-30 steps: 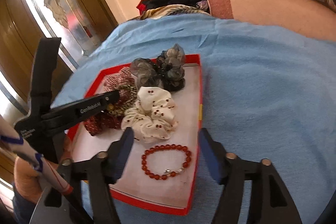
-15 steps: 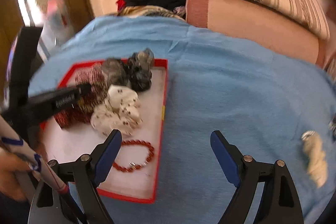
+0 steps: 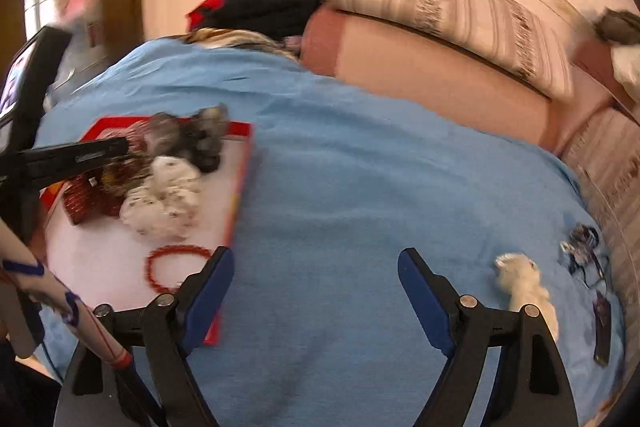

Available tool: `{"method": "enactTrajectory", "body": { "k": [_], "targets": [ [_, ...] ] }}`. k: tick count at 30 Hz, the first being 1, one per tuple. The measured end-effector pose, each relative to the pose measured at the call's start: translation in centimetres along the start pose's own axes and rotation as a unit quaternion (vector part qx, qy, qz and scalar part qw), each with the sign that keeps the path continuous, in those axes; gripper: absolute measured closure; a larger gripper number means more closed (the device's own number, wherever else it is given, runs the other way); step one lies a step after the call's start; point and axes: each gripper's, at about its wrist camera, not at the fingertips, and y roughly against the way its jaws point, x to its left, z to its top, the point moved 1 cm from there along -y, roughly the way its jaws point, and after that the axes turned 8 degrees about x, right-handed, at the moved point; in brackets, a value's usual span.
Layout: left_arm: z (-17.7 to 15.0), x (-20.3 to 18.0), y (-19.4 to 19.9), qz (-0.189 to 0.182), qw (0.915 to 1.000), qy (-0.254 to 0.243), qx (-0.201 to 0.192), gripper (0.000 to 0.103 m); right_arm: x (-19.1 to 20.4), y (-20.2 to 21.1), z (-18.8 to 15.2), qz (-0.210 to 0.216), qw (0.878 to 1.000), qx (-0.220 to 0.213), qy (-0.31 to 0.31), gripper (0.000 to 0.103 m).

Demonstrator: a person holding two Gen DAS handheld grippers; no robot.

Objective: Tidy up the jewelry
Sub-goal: 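Move both tools toward the cream sheer scrunchie and pearl bracelet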

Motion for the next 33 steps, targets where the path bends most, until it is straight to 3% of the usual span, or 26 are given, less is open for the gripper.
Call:
{"method": "enactTrajectory", "body": {
  "k": [5, 12, 17, 19, 21, 25, 28, 31, 33],
  "targets": [
    [0.1, -0.1, 0.2, -0.005, 0.9999, 0.004, -0.008, 0.090, -2.2, 0.1, -1.5, -0.013, 1.000, 0.008, 0.006, 0.019],
    [-0.1, -0.4, 0.9, 0.001, 0.9990, 0.015, -0.041, 0.076, -4.8, -1.7, -5.1, 0.053, 0.997, 0.051, 0.001, 0.019],
    [-1.1, -1.3, 1.1, 0.006, 0.9988, 0.009, -0.047, 0.060, -7.8, -0.8, -6.7, 0.056, 0.997, 0.034, -0.028, 0.027],
    [-1.6, -2.0, 1.3, 0.003, 0.9992, -0.002, -0.041, 0.060, -9.7, -0.1, -6.8, 0.059, 0.997, 0.029, -0.048, 0.038],
    [-2.3, -3.0, 2.3, 0.008, 0.9985, -0.011, -0.054, 0.059, -11.9, 0.4, -7.0, 0.059, 0.995, 0.027, -0.080, 0.035],
    [-4.3, -5.9, 4.8, 0.004, 0.9964, -0.040, -0.074, 0.041, -16.8, 0.2, -7.5, 0.065, 0.985, 0.047, -0.150, 0.035],
    [-5.8, -9.3, 6.5, -0.012, 0.9941, -0.078, -0.074, 0.040, -19.6, 0.5, -8.0, 0.060, 0.980, 0.043, -0.182, 0.035],
    [-7.1, -12.4, 7.7, -0.044, 0.9918, -0.100, -0.067, 0.037, -22.4, 1.2, -8.5, 0.046, 0.976, 0.038, -0.212, 0.034],
    [-8.0, -15.0, 8.0, -0.077, 0.9895, -0.114, -0.044, 0.026, -24.3, 1.1, -8.8, 0.051, 0.971, 0.040, -0.230, 0.031]
  ]
}}
